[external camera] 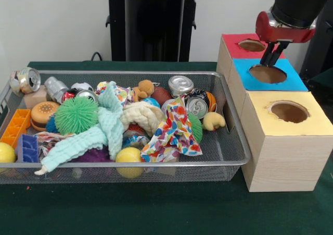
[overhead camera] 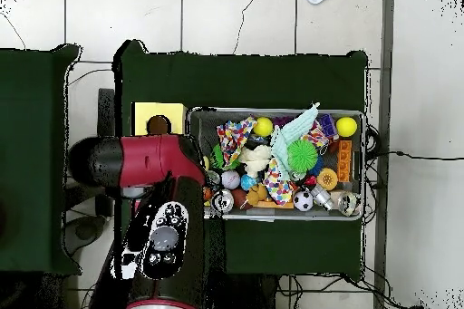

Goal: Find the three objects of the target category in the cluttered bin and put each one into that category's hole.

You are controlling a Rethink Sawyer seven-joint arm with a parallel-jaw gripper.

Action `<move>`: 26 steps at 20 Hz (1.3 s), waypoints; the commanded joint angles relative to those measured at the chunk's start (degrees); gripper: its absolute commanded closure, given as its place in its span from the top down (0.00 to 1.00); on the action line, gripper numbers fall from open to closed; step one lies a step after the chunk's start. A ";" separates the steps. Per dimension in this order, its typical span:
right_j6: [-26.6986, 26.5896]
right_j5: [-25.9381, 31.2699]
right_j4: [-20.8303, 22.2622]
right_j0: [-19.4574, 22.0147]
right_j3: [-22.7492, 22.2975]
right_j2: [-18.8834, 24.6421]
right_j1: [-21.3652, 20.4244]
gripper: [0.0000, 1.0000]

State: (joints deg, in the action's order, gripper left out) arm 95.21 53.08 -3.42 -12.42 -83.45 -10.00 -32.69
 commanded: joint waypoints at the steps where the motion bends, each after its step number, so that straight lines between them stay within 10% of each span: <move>1: 5.94 4.33 2.25 2.59 0.79 1.24 0.40 0.00; 14: -18.64 11.94 6.10 21.14 -2.03 6.80 -15.66 0.00; 26: -23.57 -4.85 9.85 38.50 -1.86 20.97 -4.69 0.00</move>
State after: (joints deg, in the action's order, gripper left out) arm 92.02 55.02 1.57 21.77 -83.18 -1.52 -44.82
